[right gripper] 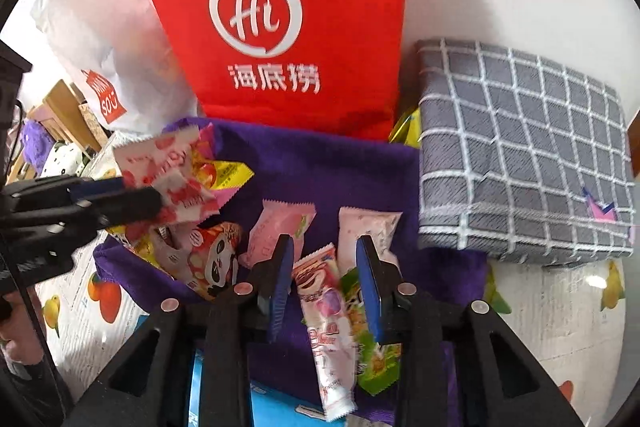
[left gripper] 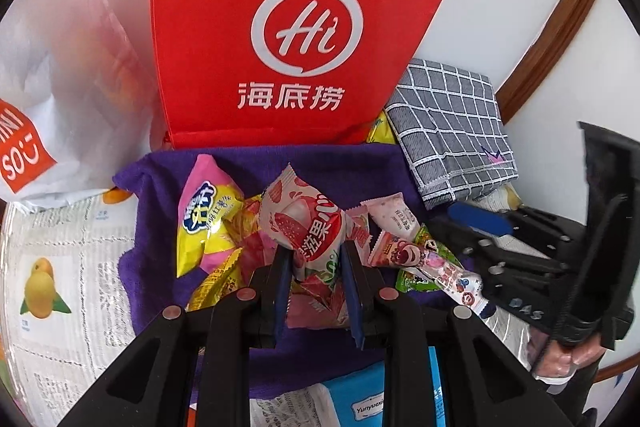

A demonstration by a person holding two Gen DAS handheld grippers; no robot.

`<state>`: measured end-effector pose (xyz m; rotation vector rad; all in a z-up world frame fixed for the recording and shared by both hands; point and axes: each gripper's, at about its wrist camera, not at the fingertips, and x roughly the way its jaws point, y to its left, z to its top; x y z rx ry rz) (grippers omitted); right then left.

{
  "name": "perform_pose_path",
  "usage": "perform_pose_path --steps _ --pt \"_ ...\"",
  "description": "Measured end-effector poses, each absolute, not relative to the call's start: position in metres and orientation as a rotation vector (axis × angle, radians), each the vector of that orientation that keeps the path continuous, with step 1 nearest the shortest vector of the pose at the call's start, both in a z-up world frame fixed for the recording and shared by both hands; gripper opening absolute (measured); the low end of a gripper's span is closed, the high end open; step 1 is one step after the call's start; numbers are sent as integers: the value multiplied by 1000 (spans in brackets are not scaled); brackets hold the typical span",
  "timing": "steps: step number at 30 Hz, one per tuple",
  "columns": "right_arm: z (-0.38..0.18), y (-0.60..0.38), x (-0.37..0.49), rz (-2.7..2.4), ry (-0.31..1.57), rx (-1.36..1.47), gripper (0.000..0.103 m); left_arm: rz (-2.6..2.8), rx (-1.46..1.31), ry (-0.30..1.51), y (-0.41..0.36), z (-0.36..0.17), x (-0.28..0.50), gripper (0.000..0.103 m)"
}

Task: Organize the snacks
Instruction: 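Open the right tool to drop the Lotso packet while the left tool releases the strawberry bag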

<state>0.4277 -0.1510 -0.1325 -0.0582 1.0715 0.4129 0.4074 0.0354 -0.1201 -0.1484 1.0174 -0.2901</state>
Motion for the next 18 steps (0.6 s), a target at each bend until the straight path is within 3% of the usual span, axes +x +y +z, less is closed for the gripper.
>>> perform_pose_path --steps 18 --pt "-81 -155 407 443 941 -33 33 -327 -194 1057 33 -128 413 29"
